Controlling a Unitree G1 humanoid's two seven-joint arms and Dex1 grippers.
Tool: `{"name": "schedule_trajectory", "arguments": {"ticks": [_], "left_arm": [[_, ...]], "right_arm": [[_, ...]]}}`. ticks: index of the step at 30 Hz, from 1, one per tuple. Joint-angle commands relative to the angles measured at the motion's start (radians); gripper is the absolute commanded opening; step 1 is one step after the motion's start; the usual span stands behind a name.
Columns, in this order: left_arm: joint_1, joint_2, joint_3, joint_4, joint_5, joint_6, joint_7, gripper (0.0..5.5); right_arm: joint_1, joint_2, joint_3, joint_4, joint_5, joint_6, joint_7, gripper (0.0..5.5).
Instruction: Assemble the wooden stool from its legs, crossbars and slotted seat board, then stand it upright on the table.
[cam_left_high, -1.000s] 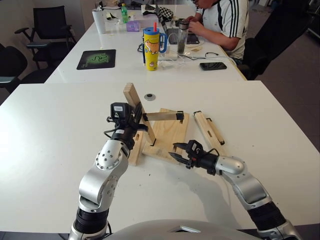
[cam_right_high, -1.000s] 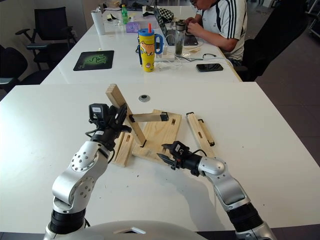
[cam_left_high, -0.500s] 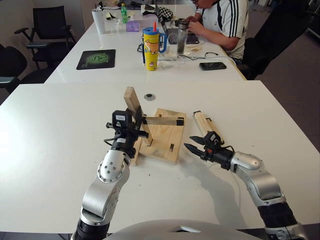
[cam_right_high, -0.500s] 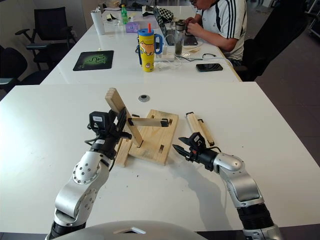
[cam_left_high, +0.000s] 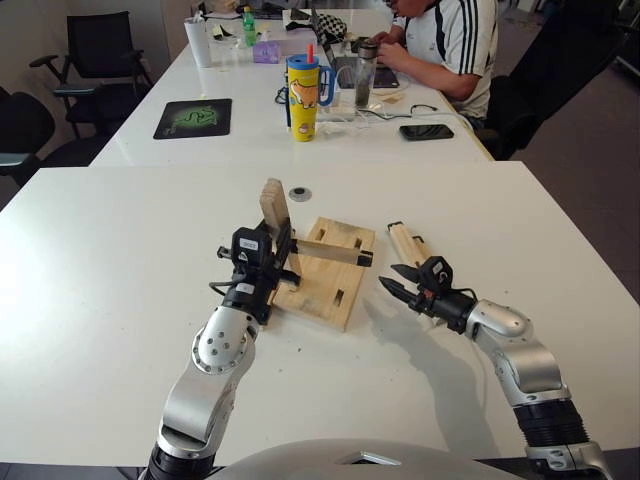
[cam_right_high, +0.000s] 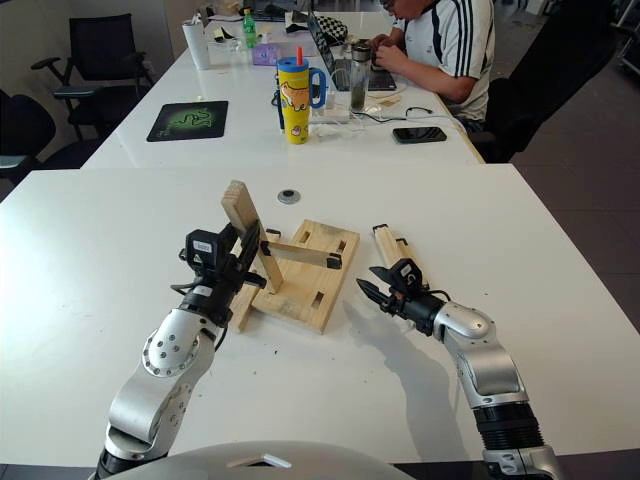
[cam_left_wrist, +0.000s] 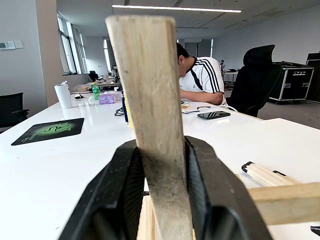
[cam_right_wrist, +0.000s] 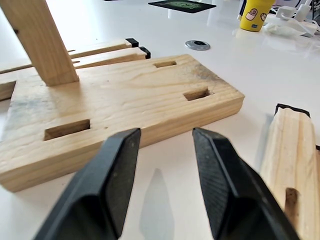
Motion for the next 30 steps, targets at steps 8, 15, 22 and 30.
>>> {"name": "schedule_trajectory", "arguments": {"ticks": [8,15,22,30], "left_arm": [[0.068,0.041,0.052,0.158,-0.029,0.051,-0.095,1.06],[0.077,0.090,-0.006,0.176,0.033,0.046,-0.135,1.06],[0.023,0.078,0.037,0.158,0.012,0.090,-0.137,1.06],[-0.054,0.037,0.111,0.086,-0.034,0.105,-0.120,1.06]], "right_arm": [[-0.021,0.015,-0.011,0.007,-0.001,-0.020,-0.015,1.93],[-0.028,0.016,-0.009,0.014,-0.003,-0.024,-0.017,1.93],[-0.025,0.022,-0.005,0.011,-0.003,-0.024,-0.021,1.93],[-0.020,0.029,-0.004,0.008,-0.005,-0.027,-0.025,1.93]]}}
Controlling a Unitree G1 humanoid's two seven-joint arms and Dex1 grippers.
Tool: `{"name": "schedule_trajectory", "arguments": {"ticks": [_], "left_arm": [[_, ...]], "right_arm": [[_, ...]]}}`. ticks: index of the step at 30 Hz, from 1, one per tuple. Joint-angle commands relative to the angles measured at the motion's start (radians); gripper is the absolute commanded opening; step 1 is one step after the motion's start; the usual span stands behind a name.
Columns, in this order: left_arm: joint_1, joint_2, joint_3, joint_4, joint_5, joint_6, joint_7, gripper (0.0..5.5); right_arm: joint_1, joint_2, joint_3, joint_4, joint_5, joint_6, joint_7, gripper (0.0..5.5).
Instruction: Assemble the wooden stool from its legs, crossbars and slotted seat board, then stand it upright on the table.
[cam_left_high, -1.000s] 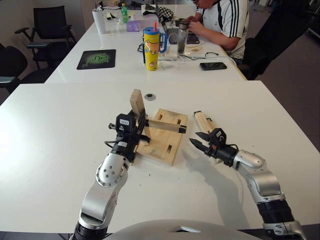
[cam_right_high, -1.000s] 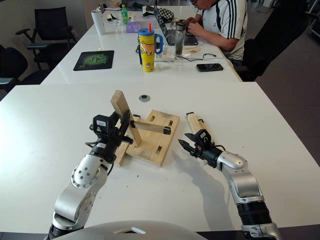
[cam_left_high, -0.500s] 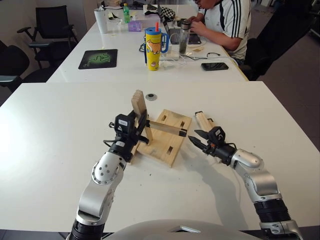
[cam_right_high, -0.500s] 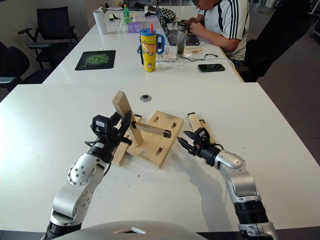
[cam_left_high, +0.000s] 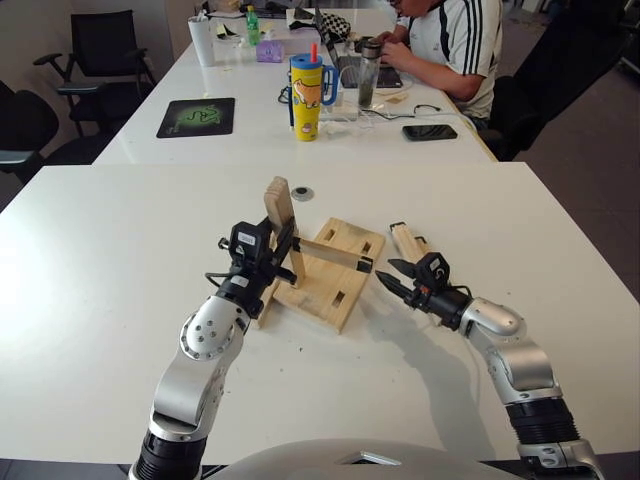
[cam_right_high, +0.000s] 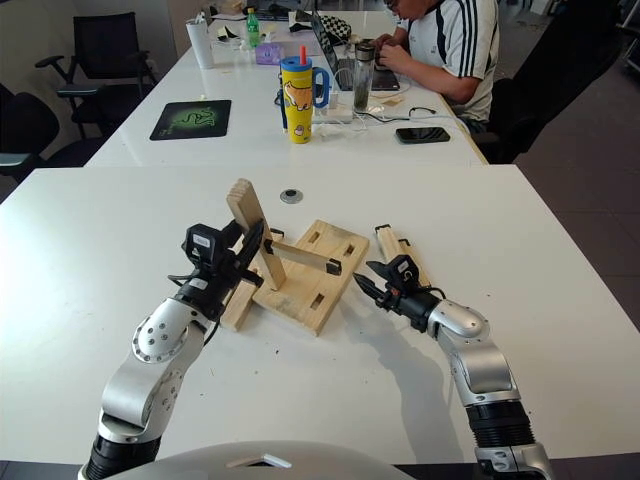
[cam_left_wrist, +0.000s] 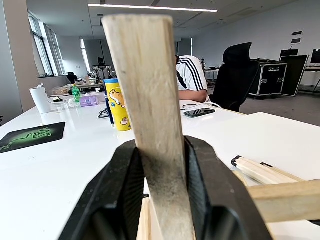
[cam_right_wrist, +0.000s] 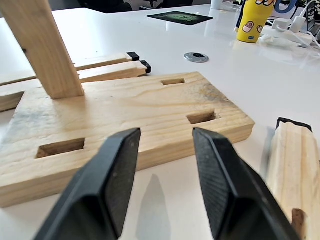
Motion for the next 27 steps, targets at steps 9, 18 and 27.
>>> {"name": "schedule_trajectory", "arguments": {"ticks": [9,18,27], "left_arm": [[-0.057,-0.051,0.070,-0.057,-0.053,0.124,0.010,1.42],[-0.089,-0.060,0.086,-0.042,-0.037,0.108,0.019,1.79],[-0.235,-0.073,0.149,-0.133,-0.105,0.148,0.020,1.79]], "right_arm": [[-0.008,0.015,0.000,0.006,-0.010,-0.015,-0.012,1.93],[-0.011,0.016,0.000,0.017,-0.013,-0.027,-0.018,1.93],[-0.031,0.012,0.002,0.035,-0.019,-0.037,-0.009,1.93]]}}
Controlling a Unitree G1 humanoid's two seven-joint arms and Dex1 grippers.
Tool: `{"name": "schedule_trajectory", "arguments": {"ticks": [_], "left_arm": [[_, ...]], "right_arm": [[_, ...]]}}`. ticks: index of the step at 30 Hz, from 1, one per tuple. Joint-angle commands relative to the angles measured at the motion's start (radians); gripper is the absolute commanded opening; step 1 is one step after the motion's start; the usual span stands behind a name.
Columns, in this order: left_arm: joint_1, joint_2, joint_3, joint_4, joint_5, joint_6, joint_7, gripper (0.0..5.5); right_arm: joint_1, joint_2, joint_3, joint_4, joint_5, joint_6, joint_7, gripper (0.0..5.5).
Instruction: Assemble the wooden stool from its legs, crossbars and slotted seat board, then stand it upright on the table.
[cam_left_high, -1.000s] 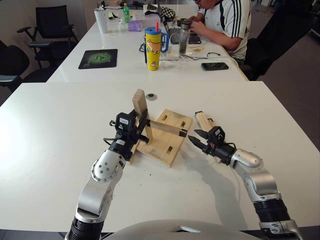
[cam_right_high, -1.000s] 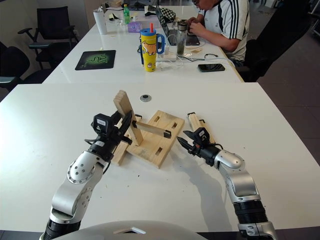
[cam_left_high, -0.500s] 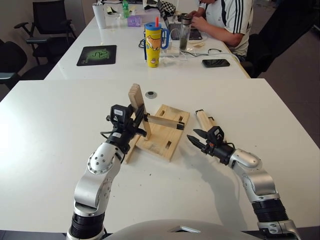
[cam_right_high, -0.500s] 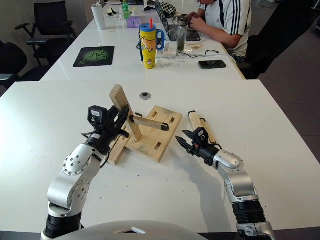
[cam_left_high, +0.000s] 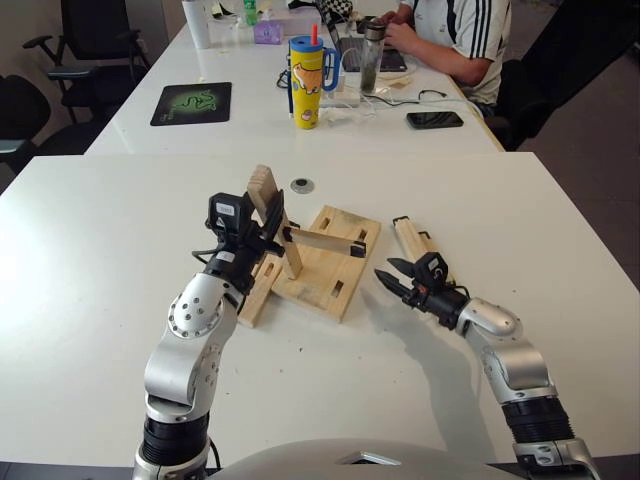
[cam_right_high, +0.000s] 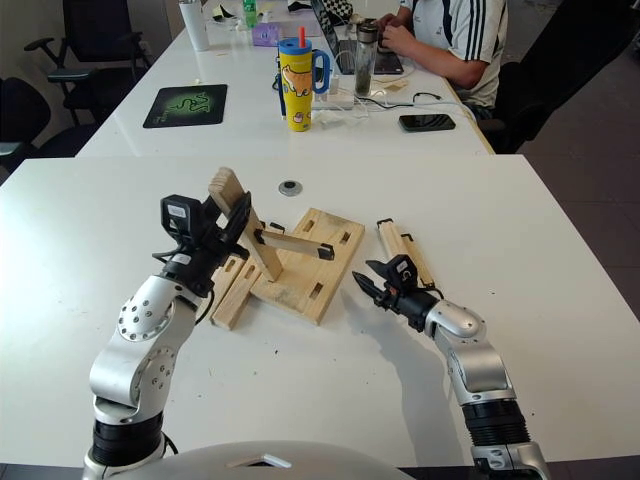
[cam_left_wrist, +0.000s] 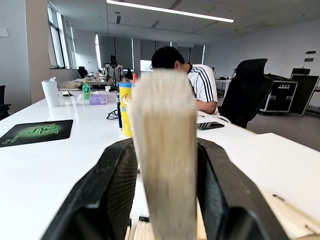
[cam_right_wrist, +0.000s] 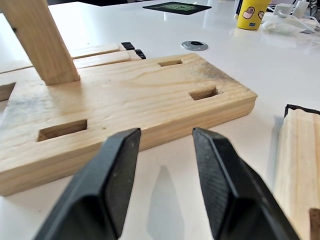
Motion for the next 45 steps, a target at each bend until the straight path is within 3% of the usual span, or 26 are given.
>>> {"name": "schedule_trajectory", "arguments": {"ticks": [1,8,15,18,21,23,34,40,45], "left_arm": [[-0.121,0.008,0.054,-0.055,-0.038,0.058,0.012,1.79],[-0.404,0.034,0.215,-0.055,-0.188,0.224,0.048,1.79],[-0.551,0.037,0.247,0.084,-0.275,0.401,0.073,1.79],[-0.427,0.098,0.115,0.205,-0.220,0.521,0.054,1.79],[-0.255,0.123,-0.045,0.250,-0.166,0.497,0.023,1.79],[-0.206,0.119,-0.074,0.250,-0.154,0.466,0.019,1.79],[-0.391,0.025,0.164,0.228,-0.228,0.342,0.051,1.79],[-0.512,-0.066,0.384,0.233,-0.419,0.303,0.130,1.79],[-0.528,-0.023,0.436,0.272,-0.446,0.296,0.155,1.79]], "right_arm": [[-0.019,-0.004,0.001,0.006,-0.012,-0.010,0.003,1.93],[-0.023,-0.003,0.003,0.013,-0.015,-0.014,0.001,1.93],[-0.026,0.002,0.008,0.019,-0.017,-0.021,-0.003,1.93],[-0.027,0.007,0.011,0.020,-0.018,-0.022,-0.007,1.93],[-0.027,0.010,0.012,0.022,-0.019,-0.026,-0.011,1.93],[-0.028,0.011,0.015,0.023,-0.019,-0.028,-0.010,1.93],[-0.031,0.007,0.047,-0.022,-0.011,-0.020,0.034,1.93],[-0.072,-0.009,0.119,-0.134,0.039,0.108,0.121,1.93],[-0.133,-0.037,0.195,-0.152,0.041,0.265,0.172,1.93]]}}
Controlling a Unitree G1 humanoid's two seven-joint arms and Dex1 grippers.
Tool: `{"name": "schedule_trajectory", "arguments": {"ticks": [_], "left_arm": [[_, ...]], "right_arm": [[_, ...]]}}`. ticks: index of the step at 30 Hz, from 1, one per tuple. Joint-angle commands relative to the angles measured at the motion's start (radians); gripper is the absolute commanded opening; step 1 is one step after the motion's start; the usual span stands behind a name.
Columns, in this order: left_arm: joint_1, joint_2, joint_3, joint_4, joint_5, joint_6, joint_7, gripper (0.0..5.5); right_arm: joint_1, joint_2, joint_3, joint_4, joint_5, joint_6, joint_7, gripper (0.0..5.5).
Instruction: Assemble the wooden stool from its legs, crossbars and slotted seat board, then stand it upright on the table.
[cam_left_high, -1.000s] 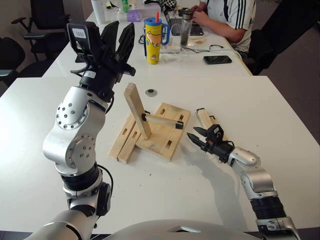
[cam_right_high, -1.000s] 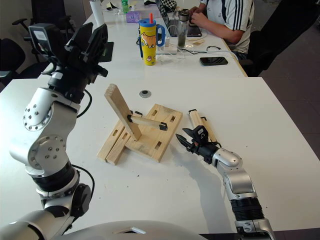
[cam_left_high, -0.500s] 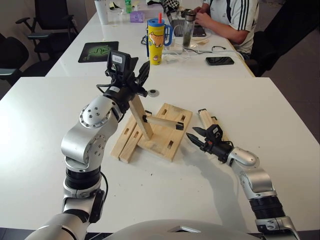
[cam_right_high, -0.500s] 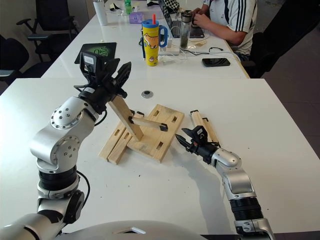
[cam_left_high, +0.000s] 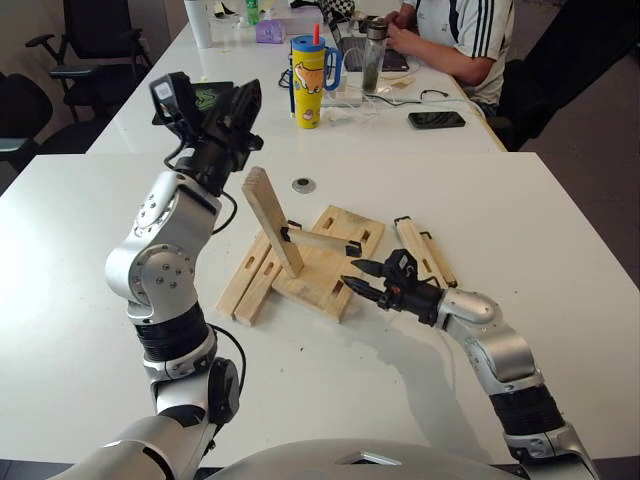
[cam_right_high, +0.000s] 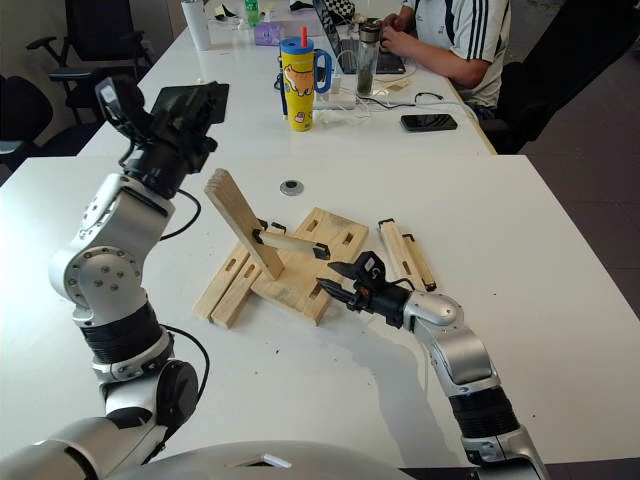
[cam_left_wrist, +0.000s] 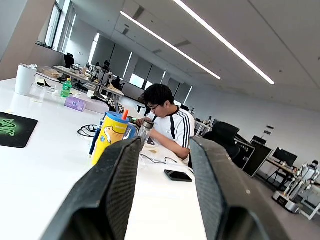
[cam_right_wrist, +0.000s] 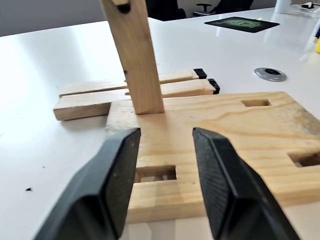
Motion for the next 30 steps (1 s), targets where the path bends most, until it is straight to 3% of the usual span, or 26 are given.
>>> {"name": "schedule_trajectory", "arguments": {"ticks": [1,6,14,25,30], "left_arm": [[-0.005,0.039,0.022,0.038,0.000,-0.004,0.018,1.79],[0.011,0.057,0.032,0.064,0.000,-0.024,0.025,1.79],[0.046,0.069,0.041,0.076,-0.004,-0.042,0.029,1.79],[0.090,0.075,0.030,0.080,0.003,-0.065,0.026,1.79],[0.123,0.115,-0.021,0.069,0.013,-0.036,-0.012,1.79]], "right_arm": [[-0.052,-0.041,0.079,-0.017,-0.008,0.131,0.044,1.93],[-0.084,-0.078,0.209,0.032,-0.067,0.175,0.109,1.93],[-0.139,-0.085,0.289,0.127,-0.238,0.086,0.036,1.93],[-0.113,-0.221,0.223,0.121,-0.272,-0.008,0.080,1.93],[-0.119,-0.215,0.210,0.138,-0.262,-0.032,0.087,1.93]]}}
